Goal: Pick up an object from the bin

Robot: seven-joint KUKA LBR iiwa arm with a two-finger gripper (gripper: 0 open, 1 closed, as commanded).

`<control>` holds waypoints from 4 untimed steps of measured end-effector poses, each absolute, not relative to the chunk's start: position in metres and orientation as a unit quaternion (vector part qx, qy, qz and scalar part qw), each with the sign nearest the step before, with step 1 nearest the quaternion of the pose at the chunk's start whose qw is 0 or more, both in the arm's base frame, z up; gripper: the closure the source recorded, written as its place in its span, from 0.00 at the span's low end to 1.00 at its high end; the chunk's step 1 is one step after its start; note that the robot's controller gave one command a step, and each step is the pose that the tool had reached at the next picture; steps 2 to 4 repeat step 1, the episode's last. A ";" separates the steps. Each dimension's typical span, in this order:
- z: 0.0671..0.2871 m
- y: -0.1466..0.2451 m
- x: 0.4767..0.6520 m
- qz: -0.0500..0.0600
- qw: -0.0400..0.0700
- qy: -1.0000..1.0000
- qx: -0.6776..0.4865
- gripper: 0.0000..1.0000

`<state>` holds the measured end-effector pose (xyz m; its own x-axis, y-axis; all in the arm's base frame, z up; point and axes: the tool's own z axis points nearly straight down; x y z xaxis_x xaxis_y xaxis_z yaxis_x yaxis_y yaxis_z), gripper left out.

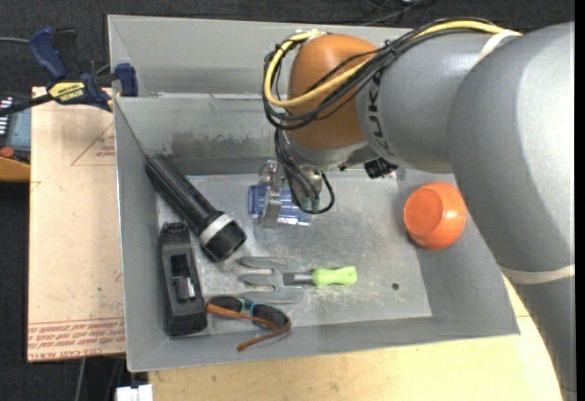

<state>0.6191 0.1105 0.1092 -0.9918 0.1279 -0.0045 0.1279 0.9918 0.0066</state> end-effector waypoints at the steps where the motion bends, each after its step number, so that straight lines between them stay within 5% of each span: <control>1: 0.146 0.111 0.619 0.003 0.002 0.998 0.064 1.00; 4: 0.146 0.111 0.619 0.003 0.002 0.998 0.064 1.00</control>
Offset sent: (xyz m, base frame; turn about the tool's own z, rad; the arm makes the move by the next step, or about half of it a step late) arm 0.0003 0.0001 0.0903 0.0001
